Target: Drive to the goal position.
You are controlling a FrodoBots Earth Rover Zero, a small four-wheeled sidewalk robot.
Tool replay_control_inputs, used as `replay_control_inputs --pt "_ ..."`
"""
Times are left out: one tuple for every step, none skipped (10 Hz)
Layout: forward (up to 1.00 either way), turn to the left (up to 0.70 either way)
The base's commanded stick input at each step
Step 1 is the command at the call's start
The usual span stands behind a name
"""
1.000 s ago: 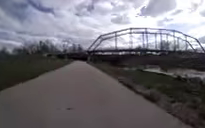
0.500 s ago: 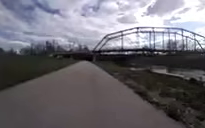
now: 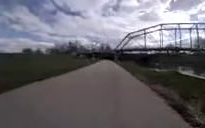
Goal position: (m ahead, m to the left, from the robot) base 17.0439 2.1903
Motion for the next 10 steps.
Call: replay_control_inputs --pt "1.00 0.00" --pt "1.00 0.00" --pt "1.00 0.00" --pt "1.00 0.00" --pt "1.00 0.00" --pt "1.00 0.00" --pt "1.00 0.00" --pt "1.00 0.00" --pt "1.00 0.00" --pt "1.00 0.00"
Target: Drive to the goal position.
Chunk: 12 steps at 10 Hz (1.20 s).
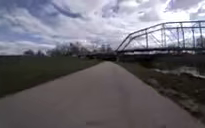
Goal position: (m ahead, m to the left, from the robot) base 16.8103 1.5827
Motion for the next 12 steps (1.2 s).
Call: replay_control_inputs --pt "1.00 0.00" --pt "1.00 0.00" --pt "1.00 0.00" --pt "1.00 0.00" --pt "1.00 0.00" --pt "1.00 0.00" --pt "1.00 0.00" --pt "1.00 0.00" --pt "1.00 0.00" --pt "1.00 0.00" --pt "1.00 0.00" --pt "1.00 0.00"
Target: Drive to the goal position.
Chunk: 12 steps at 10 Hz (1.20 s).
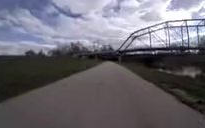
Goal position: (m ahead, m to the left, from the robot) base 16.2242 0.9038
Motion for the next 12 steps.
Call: replay_control_inputs --pt "1.00 0.00" --pt "1.00 0.00" --pt "1.00 0.00" --pt "1.00 0.00" --pt "1.00 0.00" --pt "1.00 0.00" --pt "1.00 0.00" --pt "1.00 0.00" --pt "1.00 0.00" --pt "1.00 0.00" --pt "1.00 0.00" --pt "1.00 -0.05"
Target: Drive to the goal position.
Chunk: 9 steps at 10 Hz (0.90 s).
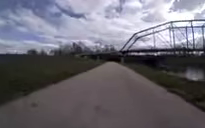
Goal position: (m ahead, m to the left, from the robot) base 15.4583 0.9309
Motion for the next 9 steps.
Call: replay_control_inputs --pt "1.00 -0.18" --pt "1.00 -0.23" --pt "1.00 -0.19" --pt "1.00 0.00" --pt "1.00 0.00" --pt "1.00 0.00" --pt "1.00 0.00" --pt "1.00 0.00" --pt "1.00 0.00"
